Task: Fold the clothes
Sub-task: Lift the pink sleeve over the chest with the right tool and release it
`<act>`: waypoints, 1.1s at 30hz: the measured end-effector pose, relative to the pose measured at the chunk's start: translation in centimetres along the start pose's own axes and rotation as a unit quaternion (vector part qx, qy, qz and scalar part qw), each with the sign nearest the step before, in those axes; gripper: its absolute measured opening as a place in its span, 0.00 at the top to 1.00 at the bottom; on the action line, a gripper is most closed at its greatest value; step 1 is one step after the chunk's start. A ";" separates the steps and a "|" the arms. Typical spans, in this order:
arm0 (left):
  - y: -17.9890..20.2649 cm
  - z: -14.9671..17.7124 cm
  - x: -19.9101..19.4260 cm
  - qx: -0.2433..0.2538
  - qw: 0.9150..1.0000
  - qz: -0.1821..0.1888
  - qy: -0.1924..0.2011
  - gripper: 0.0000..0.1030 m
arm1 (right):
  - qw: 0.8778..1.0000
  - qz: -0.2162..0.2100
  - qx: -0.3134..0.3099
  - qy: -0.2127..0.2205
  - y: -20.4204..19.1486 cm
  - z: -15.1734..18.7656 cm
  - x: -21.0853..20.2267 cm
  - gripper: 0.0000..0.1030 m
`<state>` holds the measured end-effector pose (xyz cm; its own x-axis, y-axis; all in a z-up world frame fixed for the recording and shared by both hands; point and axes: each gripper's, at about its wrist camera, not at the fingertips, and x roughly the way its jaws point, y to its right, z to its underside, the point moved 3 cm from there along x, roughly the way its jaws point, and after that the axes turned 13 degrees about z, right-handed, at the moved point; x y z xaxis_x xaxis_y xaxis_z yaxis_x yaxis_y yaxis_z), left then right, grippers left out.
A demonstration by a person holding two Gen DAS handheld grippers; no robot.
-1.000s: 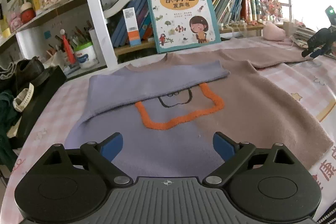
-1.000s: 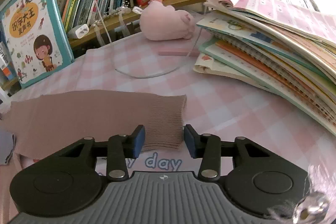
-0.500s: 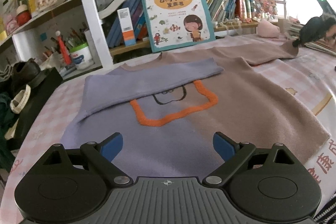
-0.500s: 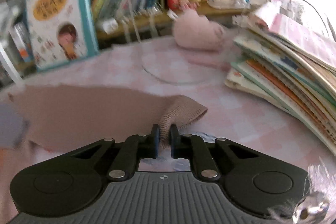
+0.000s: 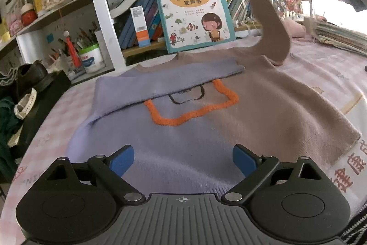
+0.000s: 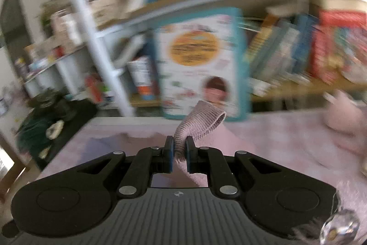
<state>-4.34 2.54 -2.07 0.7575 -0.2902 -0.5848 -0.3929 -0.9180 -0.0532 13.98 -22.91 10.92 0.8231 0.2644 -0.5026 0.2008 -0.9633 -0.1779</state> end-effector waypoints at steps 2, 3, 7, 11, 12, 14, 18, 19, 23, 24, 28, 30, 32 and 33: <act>-0.1 0.1 -0.3 -0.007 1.000 0.004 0.005 0.08 | 0.999 -0.022 -0.023 0.003 -3.3 -0.9 0.9 0.90; -0.2 0.0 -0.4 -0.012 1.000 0.007 0.009 0.08 | 0.999 -0.032 -0.035 0.005 -5.1 -1.4 1.4 0.90; -0.3 0.0 -1.0 -0.016 1.000 0.005 0.021 0.08 | 0.996 -0.068 -0.057 0.003 -10.5 -2.5 3.7 0.90; -0.6 0.2 -1.5 -0.017 1.000 -0.004 0.023 0.08 | 0.992 -0.094 -0.082 -0.004 -15.3 -2.6 5.8 0.90; -0.8 0.2 -1.6 -0.021 1.000 -0.005 0.023 0.08 | 0.991 -0.098 -0.087 -0.007 -16.2 -2.5 6.2 0.90; -1.2 0.4 -1.8 -0.029 0.999 -0.005 0.024 0.08 | 0.990 -0.105 -0.095 -0.012 -17.9 -2.1 7.0 0.90; -1.9 0.8 -2.0 -0.041 0.999 -0.006 0.023 0.08 | 0.988 -0.108 -0.102 -0.032 -20.3 -1.2 9.1 0.90; -2.0 0.9 -2.1 -0.042 0.999 -0.007 0.023 0.08 | 0.988 -0.109 -0.102 -0.037 -20.6 -0.9 9.6 0.90; -2.1 1.1 -2.0 -0.045 0.999 -0.006 0.020 0.08 | 0.987 -0.110 -0.100 -0.060 -21.6 0.3 11.1 0.90; -2.2 1.1 -2.0 -0.045 0.999 -0.006 0.020 0.08 | 0.987 -0.110 -0.099 -0.065 -21.8 0.6 11.5 0.90; -1.9 1.0 -2.0 -0.040 0.999 -0.005 0.020 0.08 | 0.986 -0.104 -0.094 -0.086 -22.2 1.7 13.0 0.90; -1.9 1.1 -2.0 -0.039 0.999 -0.003 0.020 0.08 | 0.985 -0.106 -0.089 -0.101 -22.2 2.2 13.6 0.87; -1.8 1.1 -2.0 -0.038 0.999 -0.005 0.019 0.07 | 0.984 -0.113 -0.083 -0.114 -22.2 2.7 14.1 0.78; -1.9 1.1 -2.0 -0.038 0.999 -0.006 0.019 0.07 | 0.983 -0.118 -0.080 -0.117 -22.2 2.8 14.0 0.72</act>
<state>-5.67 5.13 -1.73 0.7815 -0.2872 -0.5539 -0.3434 -0.9392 0.0025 19.57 2.29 5.45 0.6031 0.4670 -0.6467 0.4676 -0.8638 -0.1877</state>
